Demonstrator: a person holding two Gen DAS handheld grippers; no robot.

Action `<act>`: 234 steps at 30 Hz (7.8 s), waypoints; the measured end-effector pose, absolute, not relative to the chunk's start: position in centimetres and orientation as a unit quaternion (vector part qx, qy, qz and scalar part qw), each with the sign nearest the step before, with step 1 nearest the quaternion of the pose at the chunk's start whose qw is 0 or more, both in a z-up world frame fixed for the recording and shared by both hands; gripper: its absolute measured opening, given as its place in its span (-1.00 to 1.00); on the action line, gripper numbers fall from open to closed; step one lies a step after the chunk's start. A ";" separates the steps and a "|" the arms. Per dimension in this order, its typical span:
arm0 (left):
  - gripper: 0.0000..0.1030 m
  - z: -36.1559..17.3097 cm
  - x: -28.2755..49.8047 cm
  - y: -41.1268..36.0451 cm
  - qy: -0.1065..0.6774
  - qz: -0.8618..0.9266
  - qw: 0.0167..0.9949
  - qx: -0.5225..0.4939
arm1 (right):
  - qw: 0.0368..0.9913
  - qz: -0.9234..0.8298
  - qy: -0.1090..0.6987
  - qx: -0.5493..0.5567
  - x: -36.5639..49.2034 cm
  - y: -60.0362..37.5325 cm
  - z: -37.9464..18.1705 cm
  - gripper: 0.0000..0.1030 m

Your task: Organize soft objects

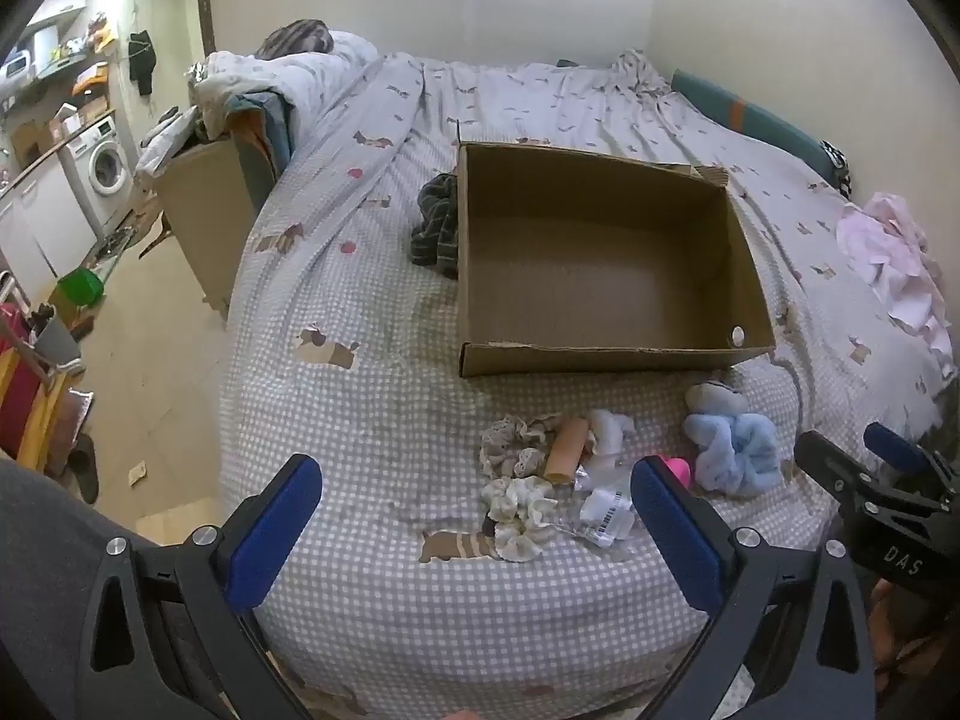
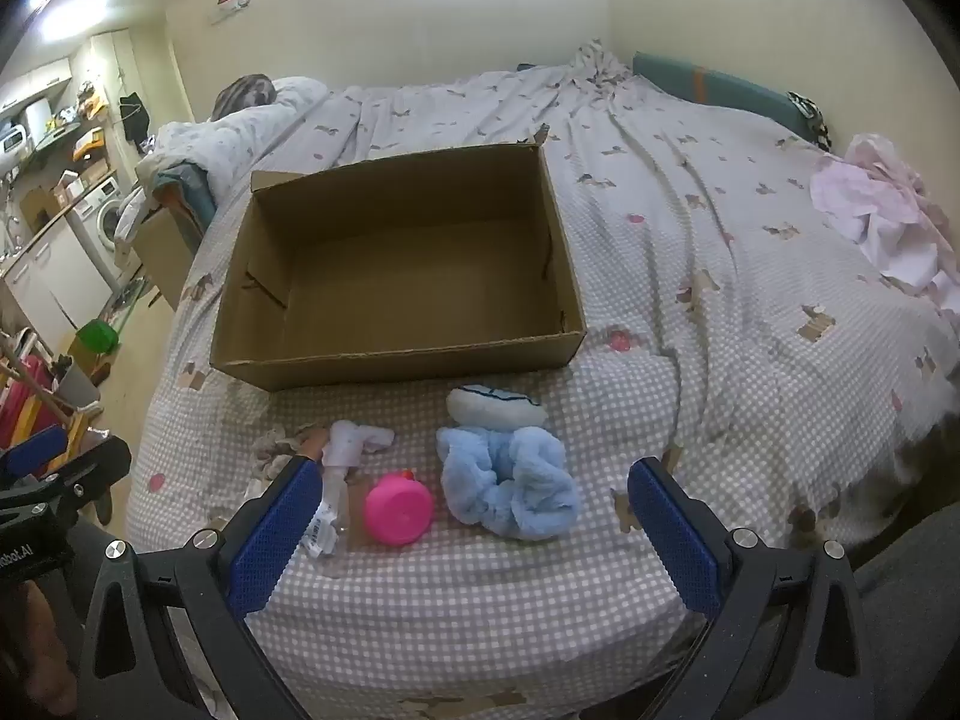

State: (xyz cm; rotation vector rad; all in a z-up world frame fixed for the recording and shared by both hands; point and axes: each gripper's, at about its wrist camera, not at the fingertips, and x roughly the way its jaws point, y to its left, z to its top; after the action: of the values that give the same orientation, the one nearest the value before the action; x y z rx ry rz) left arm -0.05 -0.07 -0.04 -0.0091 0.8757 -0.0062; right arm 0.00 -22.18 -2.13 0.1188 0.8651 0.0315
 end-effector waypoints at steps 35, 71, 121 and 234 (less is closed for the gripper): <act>1.00 0.2 0.5 0.5 0.434 -0.002 0.901 -0.020 | 0.904 0.017 0.423 0.061 -0.1 -21.8 -2.1 1.00; 1.00 -0.4 0.4 0.3 0.440 0.004 0.898 -0.016 | 0.905 0.021 0.421 0.060 -0.1 -21.8 -2.0 1.00; 1.00 2.0 4.1 1.7 0.490 0.032 0.870 -0.043 | 0.899 0.041 0.428 0.088 2.8 -23.8 1.8 1.00; -0.74 -2.3 22.6 -3.3 0.522 -0.057 0.850 -0.039 | 0.840 0.130 0.504 0.157 16.1 -33.5 1.2 -0.43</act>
State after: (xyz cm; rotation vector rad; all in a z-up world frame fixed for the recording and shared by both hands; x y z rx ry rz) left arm 22.59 -3.28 -2.28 -0.0823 1.0988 -0.1196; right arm 16.12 -33.55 1.19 0.3321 1.0648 0.2748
